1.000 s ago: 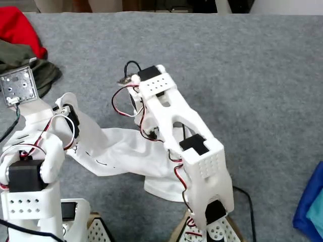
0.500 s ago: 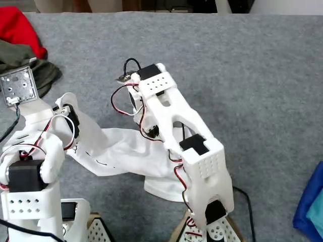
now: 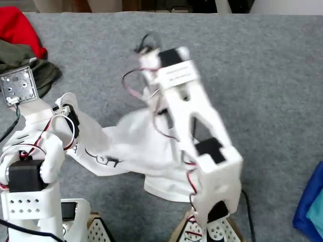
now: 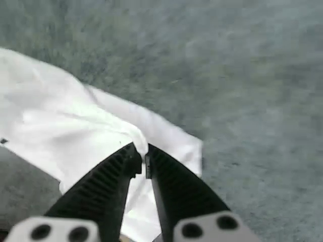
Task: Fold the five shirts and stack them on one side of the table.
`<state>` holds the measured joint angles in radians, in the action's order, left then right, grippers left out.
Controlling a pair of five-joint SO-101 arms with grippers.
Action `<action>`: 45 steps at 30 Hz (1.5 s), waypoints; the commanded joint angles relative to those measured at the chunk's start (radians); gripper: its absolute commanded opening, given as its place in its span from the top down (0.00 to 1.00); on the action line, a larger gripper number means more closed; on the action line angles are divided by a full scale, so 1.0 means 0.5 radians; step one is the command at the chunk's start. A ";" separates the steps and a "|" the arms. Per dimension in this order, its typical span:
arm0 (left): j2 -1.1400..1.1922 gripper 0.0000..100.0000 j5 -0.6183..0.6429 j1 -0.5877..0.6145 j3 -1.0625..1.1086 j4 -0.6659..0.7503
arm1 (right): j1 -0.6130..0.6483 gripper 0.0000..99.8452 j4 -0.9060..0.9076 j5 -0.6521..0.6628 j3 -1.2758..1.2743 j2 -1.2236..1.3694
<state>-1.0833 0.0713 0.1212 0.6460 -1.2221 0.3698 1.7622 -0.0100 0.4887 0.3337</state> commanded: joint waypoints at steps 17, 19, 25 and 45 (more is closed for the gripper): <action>-0.026 0.98 0.003 -0.003 -0.773 -0.160 | -0.385 1.00 -0.135 0.181 0.962 -1.699; -0.026 0.98 0.003 -0.003 -0.844 -0.203 | -0.465 1.00 -0.196 0.267 1.060 -1.711; -0.026 0.98 0.012 -0.061 -0.859 -0.479 | -0.511 1.00 -0.328 0.457 1.134 -1.705; -0.471 0.98 0.117 -0.245 -0.807 -0.589 | -0.514 1.00 -1.209 0.939 1.134 -1.702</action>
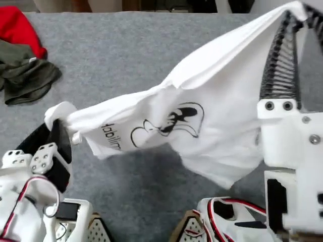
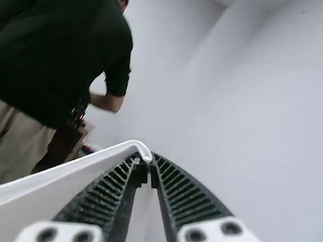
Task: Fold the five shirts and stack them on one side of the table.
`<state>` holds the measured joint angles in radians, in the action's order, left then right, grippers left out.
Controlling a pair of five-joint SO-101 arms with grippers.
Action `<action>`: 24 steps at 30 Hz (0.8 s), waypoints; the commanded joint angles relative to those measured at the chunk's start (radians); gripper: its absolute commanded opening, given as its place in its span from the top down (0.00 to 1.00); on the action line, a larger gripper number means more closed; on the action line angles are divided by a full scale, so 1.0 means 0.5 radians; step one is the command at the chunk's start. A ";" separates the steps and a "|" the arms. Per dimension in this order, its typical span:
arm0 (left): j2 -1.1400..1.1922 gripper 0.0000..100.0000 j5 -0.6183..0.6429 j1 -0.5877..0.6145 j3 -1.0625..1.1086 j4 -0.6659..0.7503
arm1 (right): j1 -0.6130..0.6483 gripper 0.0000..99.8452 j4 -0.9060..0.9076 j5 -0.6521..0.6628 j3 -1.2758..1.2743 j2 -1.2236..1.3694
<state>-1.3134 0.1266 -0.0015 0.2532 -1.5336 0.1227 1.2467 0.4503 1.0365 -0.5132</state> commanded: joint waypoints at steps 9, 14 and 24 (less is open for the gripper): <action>-0.017 0.98 0.003 0.006 -0.227 0.190 | -0.017 1.00 -0.295 0.006 0.038 -0.017; -0.005 0.98 -0.003 0.006 -0.494 0.193 | -0.017 1.00 -0.052 0.006 0.035 -0.011; -0.017 0.98 -0.083 0.003 -0.157 0.227 | -0.017 1.00 0.212 -0.141 -0.443 -0.011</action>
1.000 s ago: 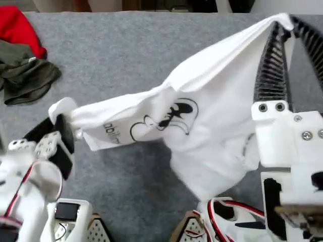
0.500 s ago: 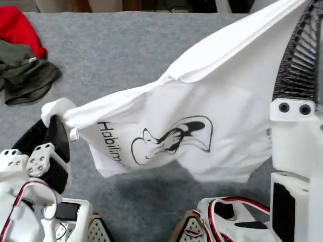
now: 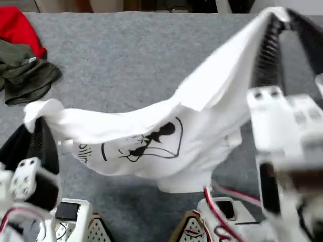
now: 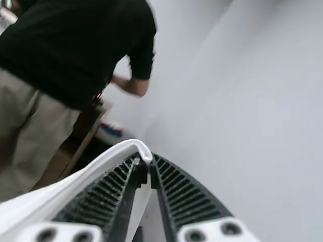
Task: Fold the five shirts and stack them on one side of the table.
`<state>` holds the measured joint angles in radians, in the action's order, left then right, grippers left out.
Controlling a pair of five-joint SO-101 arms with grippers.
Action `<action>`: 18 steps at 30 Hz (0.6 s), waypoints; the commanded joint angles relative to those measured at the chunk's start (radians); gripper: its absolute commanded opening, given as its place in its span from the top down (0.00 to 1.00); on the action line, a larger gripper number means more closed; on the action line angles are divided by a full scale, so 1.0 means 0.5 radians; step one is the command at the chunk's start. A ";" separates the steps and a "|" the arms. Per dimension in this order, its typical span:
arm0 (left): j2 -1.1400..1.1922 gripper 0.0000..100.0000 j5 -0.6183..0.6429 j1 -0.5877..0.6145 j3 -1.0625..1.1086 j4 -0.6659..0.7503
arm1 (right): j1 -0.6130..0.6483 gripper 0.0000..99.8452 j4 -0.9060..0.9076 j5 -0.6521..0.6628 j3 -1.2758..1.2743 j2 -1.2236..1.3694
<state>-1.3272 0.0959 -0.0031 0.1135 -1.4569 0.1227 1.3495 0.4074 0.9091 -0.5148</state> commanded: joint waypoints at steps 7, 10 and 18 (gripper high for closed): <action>0.017 0.98 -0.021 0.006 0.841 0.583 | -0.011 1.00 -0.279 -0.157 -1.020 -0.008; 0.020 0.98 -0.025 0.141 1.252 1.010 | 0.023 1.00 -0.466 -0.175 -1.379 -0.008; 0.026 0.98 -0.310 0.331 2.111 2.185 | 0.149 1.00 -1.138 -0.175 -2.223 -0.008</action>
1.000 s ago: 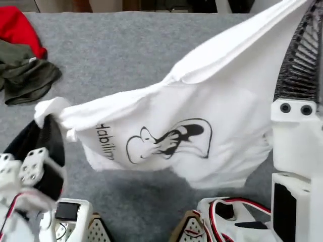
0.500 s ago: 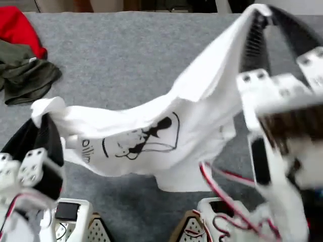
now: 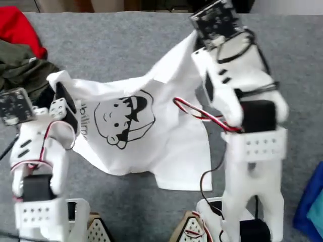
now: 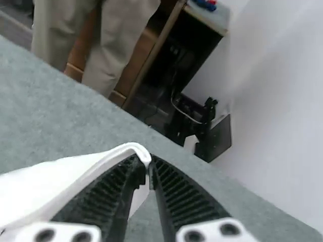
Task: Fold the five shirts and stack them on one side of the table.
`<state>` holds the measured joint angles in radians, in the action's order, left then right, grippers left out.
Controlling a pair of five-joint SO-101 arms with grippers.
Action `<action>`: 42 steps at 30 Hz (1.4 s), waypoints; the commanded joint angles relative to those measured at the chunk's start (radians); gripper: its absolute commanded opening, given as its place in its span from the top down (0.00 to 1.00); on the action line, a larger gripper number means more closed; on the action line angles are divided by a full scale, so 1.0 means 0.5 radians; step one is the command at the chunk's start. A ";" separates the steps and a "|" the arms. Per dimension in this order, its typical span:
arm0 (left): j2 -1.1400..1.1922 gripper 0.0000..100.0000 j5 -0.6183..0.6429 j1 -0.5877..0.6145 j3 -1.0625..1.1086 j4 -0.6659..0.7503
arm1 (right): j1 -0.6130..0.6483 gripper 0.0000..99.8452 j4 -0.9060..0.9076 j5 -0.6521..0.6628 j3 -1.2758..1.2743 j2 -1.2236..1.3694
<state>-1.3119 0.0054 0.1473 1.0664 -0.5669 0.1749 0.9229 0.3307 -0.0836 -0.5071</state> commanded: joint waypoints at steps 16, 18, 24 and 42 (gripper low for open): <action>-0.023 0.98 -0.503 0.046 0.752 1.258 | -0.186 1.00 -1.077 -0.390 -0.643 -0.044; -0.026 0.98 -0.516 0.110 0.724 1.264 | -0.265 1.00 -0.997 -0.430 -0.514 -0.081; -0.029 0.98 -0.503 0.393 0.509 1.258 | -0.324 1.00 -0.666 -0.442 -0.210 -0.318; -0.612 0.98 -0.506 0.144 0.414 0.107 | -0.183 1.00 -0.350 -0.439 -0.143 -0.646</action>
<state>-1.5789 -0.2417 0.2670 1.3303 -0.3445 0.0706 0.7449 0.1189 -0.1465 -0.8017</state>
